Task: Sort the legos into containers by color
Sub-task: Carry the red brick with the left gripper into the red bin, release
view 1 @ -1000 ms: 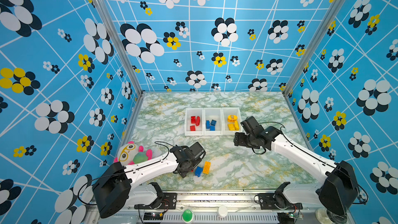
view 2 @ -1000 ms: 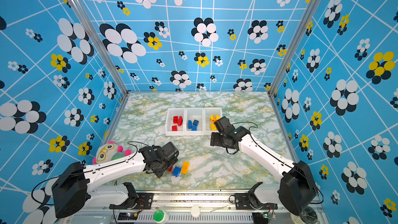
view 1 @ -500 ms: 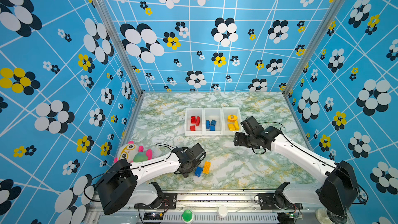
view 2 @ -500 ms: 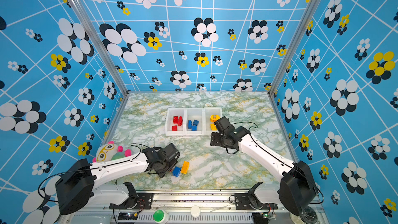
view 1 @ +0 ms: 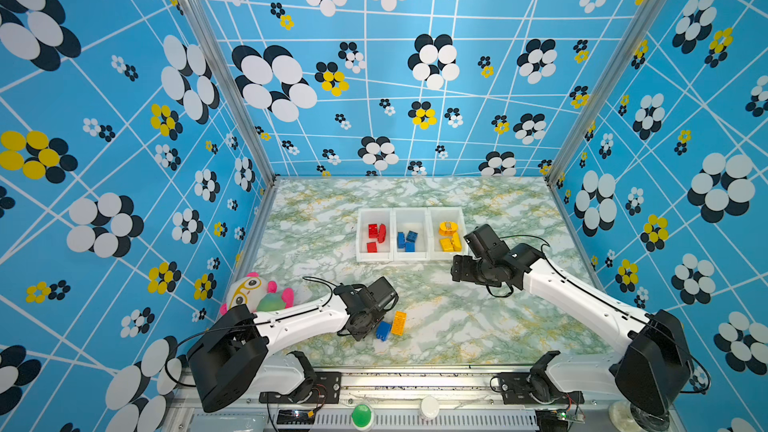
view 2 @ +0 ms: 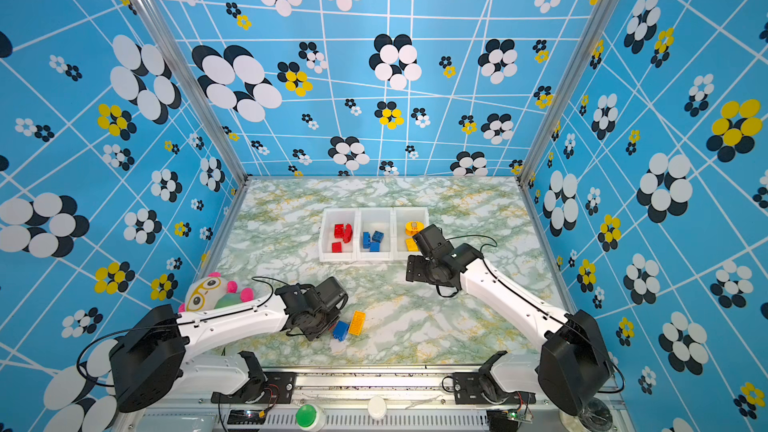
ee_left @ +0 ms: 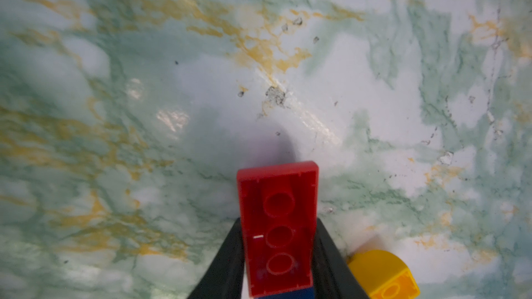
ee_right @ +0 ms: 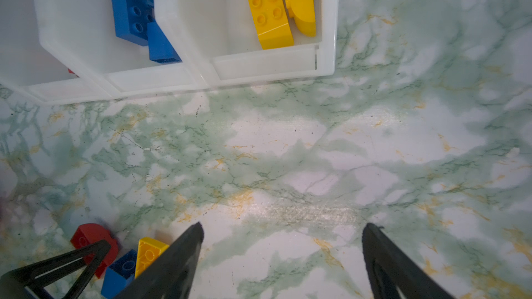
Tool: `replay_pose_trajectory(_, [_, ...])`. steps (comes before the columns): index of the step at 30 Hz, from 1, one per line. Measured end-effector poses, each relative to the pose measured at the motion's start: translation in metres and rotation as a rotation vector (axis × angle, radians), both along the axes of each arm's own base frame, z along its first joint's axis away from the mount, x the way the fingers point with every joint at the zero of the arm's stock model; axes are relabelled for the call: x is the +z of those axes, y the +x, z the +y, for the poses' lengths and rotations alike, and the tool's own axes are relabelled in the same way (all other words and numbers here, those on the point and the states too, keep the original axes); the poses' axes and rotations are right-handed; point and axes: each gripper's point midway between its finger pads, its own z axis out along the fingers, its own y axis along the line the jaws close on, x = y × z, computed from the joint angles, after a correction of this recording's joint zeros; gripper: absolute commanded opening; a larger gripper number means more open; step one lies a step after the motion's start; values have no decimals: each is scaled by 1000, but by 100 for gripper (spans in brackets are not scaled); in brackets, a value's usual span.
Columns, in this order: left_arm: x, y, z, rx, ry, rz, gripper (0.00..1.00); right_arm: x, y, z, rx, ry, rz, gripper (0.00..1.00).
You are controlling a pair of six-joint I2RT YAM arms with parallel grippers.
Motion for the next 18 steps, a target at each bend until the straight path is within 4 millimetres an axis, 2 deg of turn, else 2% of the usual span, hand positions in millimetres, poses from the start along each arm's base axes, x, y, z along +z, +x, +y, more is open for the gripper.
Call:
replay_pose_trajectory(4, [0, 0, 2, -7, 10, -2, 23, 0, 0, 0, 0, 0, 0, 89])
replay_pose_trajectory(9, [8, 0, 10, -29, 45, -16, 21, 0, 0, 0, 0, 0, 0, 89])
replay_pose_trajectory(18, [54, 31, 10, -110, 79, -139, 21, 1, 0, 0, 0, 1, -1, 89])
